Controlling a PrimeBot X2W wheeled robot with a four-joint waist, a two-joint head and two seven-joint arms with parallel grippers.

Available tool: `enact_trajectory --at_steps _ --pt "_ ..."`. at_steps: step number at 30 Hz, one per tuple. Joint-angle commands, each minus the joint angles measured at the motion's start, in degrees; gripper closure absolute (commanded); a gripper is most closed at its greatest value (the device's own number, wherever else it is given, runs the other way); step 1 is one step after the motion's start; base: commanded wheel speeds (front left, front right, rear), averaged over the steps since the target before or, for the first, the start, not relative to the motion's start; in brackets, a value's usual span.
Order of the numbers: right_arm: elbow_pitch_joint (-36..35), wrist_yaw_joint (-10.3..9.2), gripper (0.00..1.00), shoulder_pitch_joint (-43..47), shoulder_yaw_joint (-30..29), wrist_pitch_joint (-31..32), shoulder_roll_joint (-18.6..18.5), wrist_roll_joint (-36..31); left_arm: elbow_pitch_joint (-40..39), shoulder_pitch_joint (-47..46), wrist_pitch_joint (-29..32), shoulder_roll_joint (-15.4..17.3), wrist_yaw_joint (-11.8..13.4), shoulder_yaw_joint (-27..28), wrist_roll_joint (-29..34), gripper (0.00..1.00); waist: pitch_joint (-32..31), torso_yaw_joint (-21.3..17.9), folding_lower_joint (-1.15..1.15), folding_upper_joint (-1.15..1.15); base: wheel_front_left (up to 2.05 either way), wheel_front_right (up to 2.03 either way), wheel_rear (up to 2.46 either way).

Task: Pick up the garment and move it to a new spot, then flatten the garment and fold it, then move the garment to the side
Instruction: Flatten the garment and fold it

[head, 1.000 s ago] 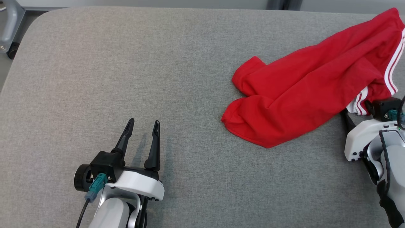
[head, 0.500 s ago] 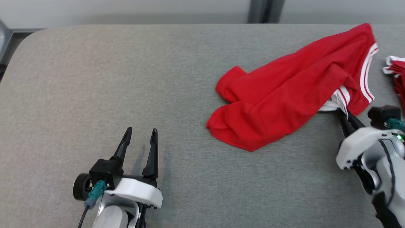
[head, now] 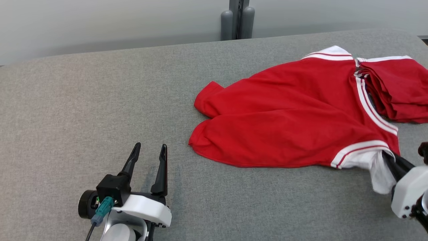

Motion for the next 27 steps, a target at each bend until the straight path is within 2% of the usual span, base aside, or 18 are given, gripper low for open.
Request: enact_trajectory --at_steps 1,4,5,6,7,8,11,13,14,15,22,27 --pt "-0.76 -0.02 1.00 1.31 -0.26 1.15 -0.82 -0.46 0.16 -0.28 0.01 0.31 -0.25 0.02 0.23 0.00 -0.03 -0.17 0.00 0.00 0.00 0.00 0.00" --pt "-0.20 -0.02 1.00 2.63 -1.04 1.15 -1.37 -1.76 0.30 -0.34 0.01 0.30 -0.41 -0.05 0.32 0.00 0.06 -0.22 0.00 0.00 0.00 0.00 0.00" --pt "0.10 -0.02 0.95 2.81 -1.29 0.54 -1.27 -2.17 0.31 -0.29 0.01 0.30 -0.31 0.05 0.37 0.00 0.09 -0.27 0.00 0.00 0.00 0.00 0.00" --pt "0.57 -0.02 0.78 2.87 -1.65 0.10 -0.97 -2.55 0.34 -0.21 0.01 0.30 -0.32 0.17 0.47 0.00 0.12 -0.34 0.00 0.00 0.00 0.00 0.00" --pt "1.20 -0.02 0.71 3.17 -1.66 0.06 -0.62 -2.61 0.38 -0.12 0.01 0.29 -0.32 0.31 0.52 0.00 0.13 -0.44 0.00 0.00 0.00 0.00 0.00" --pt "1.66 -0.02 0.65 3.35 -1.58 -0.03 -0.46 -2.61 0.41 -0.05 0.01 0.30 -0.32 0.47 0.61 0.00 0.14 -0.56 0.00 0.00 0.00 0.00 0.00" --pt "2.82 -0.02 0.62 3.37 -1.88 -0.86 -0.92 -3.11 0.48 0.06 0.01 0.29 -0.37 0.81 0.86 0.00 0.10 -0.88 0.00 0.00 0.00 0.00 0.00" --pt "3.41 -0.02 0.51 3.69 -2.55 -1.34 -1.10 -3.40 0.47 -0.01 0.01 0.30 -0.43 0.91 0.88 0.00 -0.01 -1.04 0.00 0.00 0.00 0.00 0.00" --pt "3.32 -0.02 0.19 3.94 -3.11 -1.47 -1.05 -3.73 0.47 0.04 0.01 0.30 -0.41 0.93 0.84 0.00 -0.09 -1.12 0.00 0.00 0.00 0.00 0.00" --pt "3.25 -0.02 0.00 4.29 -3.84 -1.69 -1.03 -3.90 0.43 0.10 0.01 0.30 -0.41 0.95 0.83 0.00 -0.14 -1.18 0.00 0.00 0.00 0.00 0.00" --pt "-1.01 -0.02 0.00 4.84 -6.57 -5.19 -0.48 -4.52 0.37 0.50 0.01 0.30 -0.25 1.18 0.53 0.00 -0.47 -1.34 0.00 0.00 0.00 0.00 0.00" --pt "-7.48 -0.01 0.00 3.19 -4.35 -8.31 1.05 -6.64 0.24 -0.02 0.00 0.30 -0.41 0.89 0.33 0.00 -0.42 -0.85 0.00 0.00 0.00 0.00 0.00"
